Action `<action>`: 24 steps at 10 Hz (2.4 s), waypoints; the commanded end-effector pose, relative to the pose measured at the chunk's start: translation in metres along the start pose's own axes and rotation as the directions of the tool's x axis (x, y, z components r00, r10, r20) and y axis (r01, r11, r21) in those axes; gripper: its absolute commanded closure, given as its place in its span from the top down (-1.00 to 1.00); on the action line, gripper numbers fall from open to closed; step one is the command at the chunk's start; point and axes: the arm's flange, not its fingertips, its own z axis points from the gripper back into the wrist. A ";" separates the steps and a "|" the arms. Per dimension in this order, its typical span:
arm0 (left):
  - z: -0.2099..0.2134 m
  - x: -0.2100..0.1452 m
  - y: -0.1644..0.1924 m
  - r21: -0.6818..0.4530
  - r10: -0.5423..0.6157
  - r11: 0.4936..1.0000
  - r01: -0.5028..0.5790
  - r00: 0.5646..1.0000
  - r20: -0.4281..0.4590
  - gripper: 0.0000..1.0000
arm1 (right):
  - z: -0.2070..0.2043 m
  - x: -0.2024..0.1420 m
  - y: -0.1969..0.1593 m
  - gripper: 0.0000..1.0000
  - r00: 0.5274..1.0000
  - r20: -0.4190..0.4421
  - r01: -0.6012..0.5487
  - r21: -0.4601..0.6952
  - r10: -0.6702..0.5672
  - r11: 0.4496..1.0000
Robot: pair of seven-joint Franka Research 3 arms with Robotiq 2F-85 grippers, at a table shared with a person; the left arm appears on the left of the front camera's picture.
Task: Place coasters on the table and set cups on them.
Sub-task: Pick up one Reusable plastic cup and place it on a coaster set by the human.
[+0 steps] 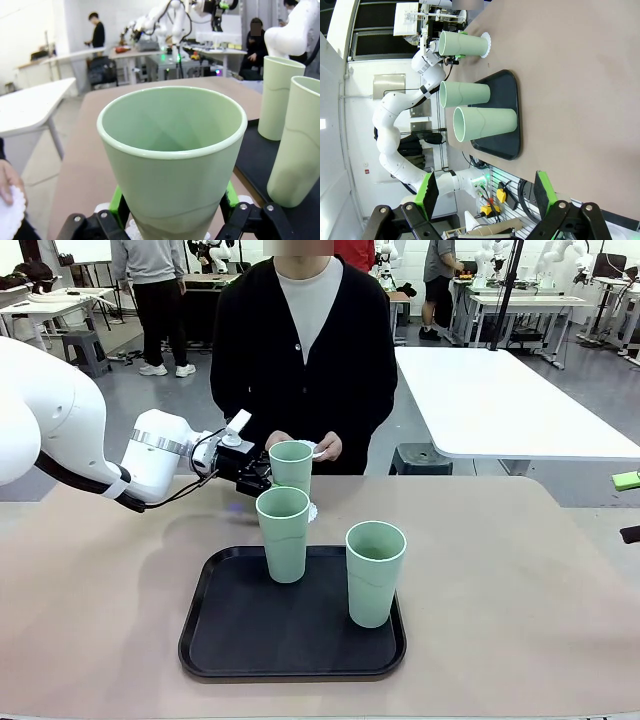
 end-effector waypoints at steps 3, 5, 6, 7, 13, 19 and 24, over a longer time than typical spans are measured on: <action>0.004 0.000 0.004 -0.031 0.008 0.999 -0.008 1.000 0.007 1.00 | -0.001 0.001 0.000 1.00 1.000 -0.003 -0.005 0.012 0.005 1.000; 0.004 0.000 0.004 -0.036 0.016 0.999 -0.016 1.000 0.006 1.00 | -0.001 0.001 0.000 1.00 1.000 -0.003 -0.005 0.012 0.005 1.000; 0.005 0.000 0.004 -0.040 0.019 0.999 -0.019 1.000 0.003 1.00 | -0.001 0.001 0.000 1.00 1.000 -0.003 -0.005 0.012 0.005 1.000; 0.006 0.000 0.005 -0.045 0.020 0.999 -0.020 1.000 0.000 1.00 | -0.001 0.001 0.000 1.00 1.000 -0.003 -0.005 0.012 0.005 1.000; 0.016 0.004 0.009 -0.074 0.017 0.997 -0.018 1.000 -0.007 1.00 | -0.001 0.001 0.000 1.00 1.000 -0.003 -0.005 0.012 0.005 1.000; 0.018 0.004 0.014 -0.060 0.009 0.998 -0.011 0.999 -0.031 1.00 | -0.001 0.001 0.000 1.00 1.000 -0.003 -0.005 0.012 0.005 1.000; 0.019 0.011 0.014 -0.014 -0.037 0.999 0.037 0.997 -0.064 1.00 | -0.001 0.001 0.000 1.00 1.000 -0.003 -0.005 0.012 0.005 1.000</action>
